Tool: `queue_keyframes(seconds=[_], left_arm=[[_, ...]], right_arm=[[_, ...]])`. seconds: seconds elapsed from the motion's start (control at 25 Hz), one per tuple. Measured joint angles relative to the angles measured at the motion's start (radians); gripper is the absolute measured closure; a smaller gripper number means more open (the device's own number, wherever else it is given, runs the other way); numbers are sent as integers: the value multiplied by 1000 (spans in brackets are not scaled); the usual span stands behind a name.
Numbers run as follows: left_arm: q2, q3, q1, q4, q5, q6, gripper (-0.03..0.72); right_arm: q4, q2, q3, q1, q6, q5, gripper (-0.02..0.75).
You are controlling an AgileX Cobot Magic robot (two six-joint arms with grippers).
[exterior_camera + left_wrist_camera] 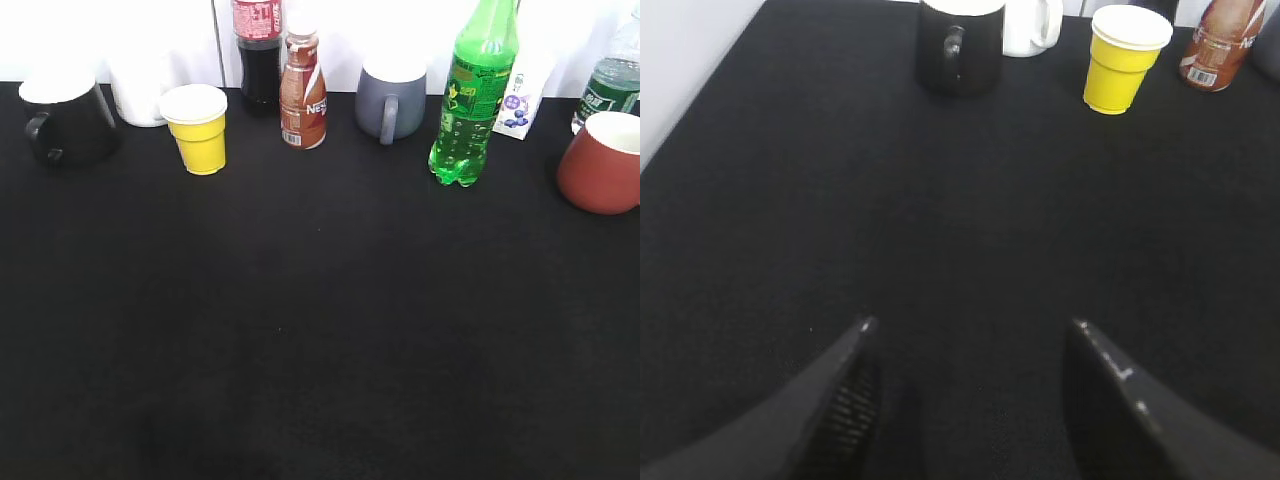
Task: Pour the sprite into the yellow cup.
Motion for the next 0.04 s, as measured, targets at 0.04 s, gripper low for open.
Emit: queue_keyframes(seconds=[0.04], left_arm=[[0, 0, 0, 0, 0, 0, 251]], right_arm=[[0, 0, 0, 0, 0, 0, 150]])
